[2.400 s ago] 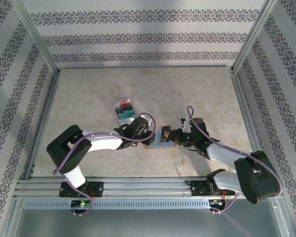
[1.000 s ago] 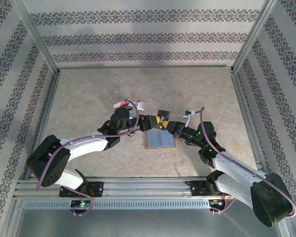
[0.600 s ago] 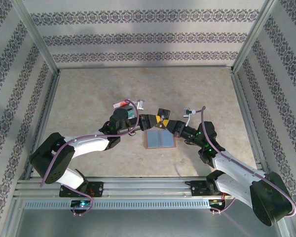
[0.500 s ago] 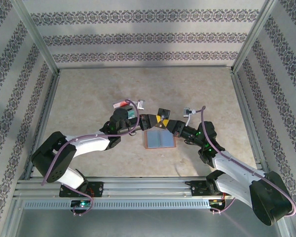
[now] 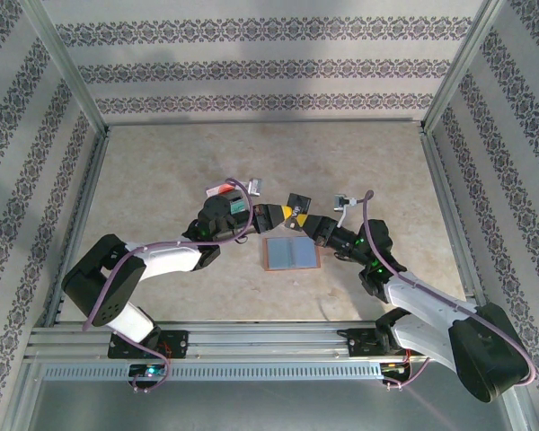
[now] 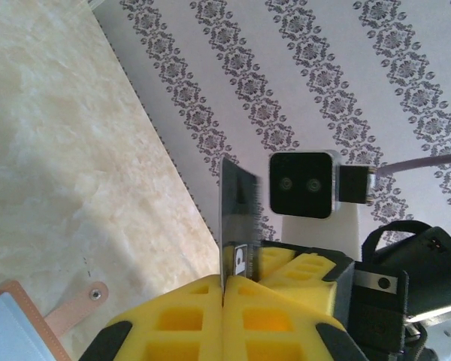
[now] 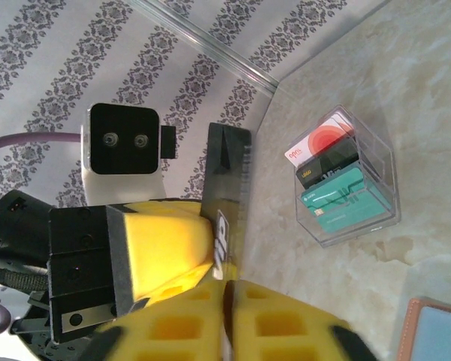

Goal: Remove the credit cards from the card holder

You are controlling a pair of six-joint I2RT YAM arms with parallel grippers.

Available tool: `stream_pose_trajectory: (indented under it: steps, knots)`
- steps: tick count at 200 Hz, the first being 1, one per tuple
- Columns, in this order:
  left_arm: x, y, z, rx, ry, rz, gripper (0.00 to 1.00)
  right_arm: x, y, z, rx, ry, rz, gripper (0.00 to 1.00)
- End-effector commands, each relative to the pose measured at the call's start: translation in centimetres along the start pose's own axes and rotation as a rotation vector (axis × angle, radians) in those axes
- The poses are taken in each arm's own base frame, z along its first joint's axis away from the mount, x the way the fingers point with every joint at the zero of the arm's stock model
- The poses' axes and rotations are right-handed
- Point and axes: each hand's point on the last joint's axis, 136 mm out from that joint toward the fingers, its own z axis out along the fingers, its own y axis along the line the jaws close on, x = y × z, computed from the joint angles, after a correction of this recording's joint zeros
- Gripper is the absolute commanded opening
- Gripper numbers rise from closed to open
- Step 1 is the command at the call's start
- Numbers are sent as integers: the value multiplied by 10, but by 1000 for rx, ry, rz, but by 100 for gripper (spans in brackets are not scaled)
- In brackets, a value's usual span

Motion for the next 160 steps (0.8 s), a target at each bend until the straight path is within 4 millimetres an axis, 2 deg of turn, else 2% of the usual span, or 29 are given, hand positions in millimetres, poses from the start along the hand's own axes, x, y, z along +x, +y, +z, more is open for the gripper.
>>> stream_pose_trajectory:
  steps: [1,15,66,85,114,124,160]
  knots:
    - [-2,-13,-3,56,2,36,0,-1,19,3,-69,10,-41,31]
    - [-6,-12,-7,38,0,52,0,0,14,2,-51,9,-42,46]
    - [-11,1,-27,-169,68,204,0,6,-1,-4,12,9,-29,71]
    - [-11,7,-37,-267,121,276,0,9,-11,-6,61,14,-16,83]
    - [-14,9,-54,-386,209,427,0,12,-21,-11,121,16,-20,88]
    - [-16,10,-60,-427,244,487,0,13,-26,-13,145,14,-20,95]
    - [-25,21,-79,-563,333,662,0,15,-38,-21,216,10,-15,98]
